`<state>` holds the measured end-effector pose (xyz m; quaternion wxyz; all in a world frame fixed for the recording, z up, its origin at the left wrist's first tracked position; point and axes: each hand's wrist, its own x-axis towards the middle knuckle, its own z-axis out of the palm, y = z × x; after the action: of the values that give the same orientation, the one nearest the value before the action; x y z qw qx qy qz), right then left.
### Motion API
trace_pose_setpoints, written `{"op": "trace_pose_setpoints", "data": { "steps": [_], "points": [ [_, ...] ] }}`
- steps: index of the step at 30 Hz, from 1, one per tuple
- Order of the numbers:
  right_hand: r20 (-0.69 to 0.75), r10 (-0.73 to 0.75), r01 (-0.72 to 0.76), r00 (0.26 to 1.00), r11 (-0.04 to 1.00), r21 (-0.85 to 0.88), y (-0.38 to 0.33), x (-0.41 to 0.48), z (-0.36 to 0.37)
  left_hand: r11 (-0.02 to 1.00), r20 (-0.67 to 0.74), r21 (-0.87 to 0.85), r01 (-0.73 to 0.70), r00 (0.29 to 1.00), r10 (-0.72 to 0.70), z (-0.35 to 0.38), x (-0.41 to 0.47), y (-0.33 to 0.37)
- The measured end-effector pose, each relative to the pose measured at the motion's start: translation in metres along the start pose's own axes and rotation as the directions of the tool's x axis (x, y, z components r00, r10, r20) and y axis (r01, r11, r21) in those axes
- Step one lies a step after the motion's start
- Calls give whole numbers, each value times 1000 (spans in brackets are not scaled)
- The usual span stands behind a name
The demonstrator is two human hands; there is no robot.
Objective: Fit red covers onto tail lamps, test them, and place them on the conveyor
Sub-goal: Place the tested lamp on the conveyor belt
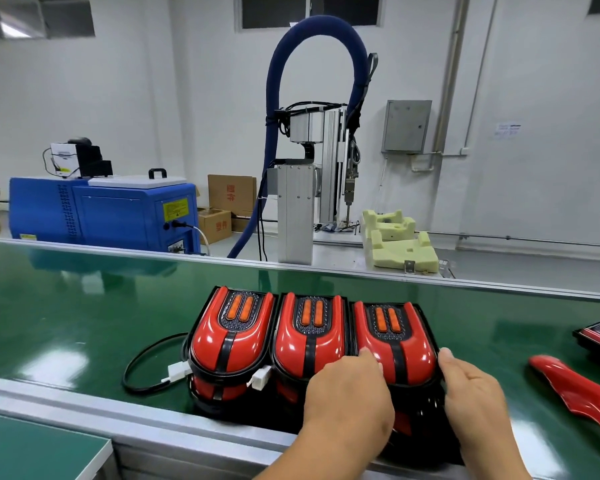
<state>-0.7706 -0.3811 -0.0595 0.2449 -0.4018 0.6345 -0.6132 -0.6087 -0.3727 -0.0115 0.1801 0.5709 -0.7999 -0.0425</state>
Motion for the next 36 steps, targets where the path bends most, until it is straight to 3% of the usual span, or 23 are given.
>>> {"op": "trace_pose_setpoints", "data": {
  "steps": [3, 9, 31, 36],
  "points": [
    [-36, -61, 55, 998, 987, -150, 3, 2, 0, 999, -23, 35, 7, 1000, -6, -1, 0, -3],
    [-101, 24, -20, 995, 999, 49, 11, 6, -1, 999, -23, 18, -41, 999, 42, -10, 5, 2],
    [-225, 73, -62, 972, 996, 58, 22, 20, -6, 995, -53, -27, -95, 994, 93, -21, 0, -3],
    [-311, -103, 94, 945, 995, -41, 2, 12, -10, 994, -71, -68, -84, 994, 79, -31, -9, -9]
  ]
}}
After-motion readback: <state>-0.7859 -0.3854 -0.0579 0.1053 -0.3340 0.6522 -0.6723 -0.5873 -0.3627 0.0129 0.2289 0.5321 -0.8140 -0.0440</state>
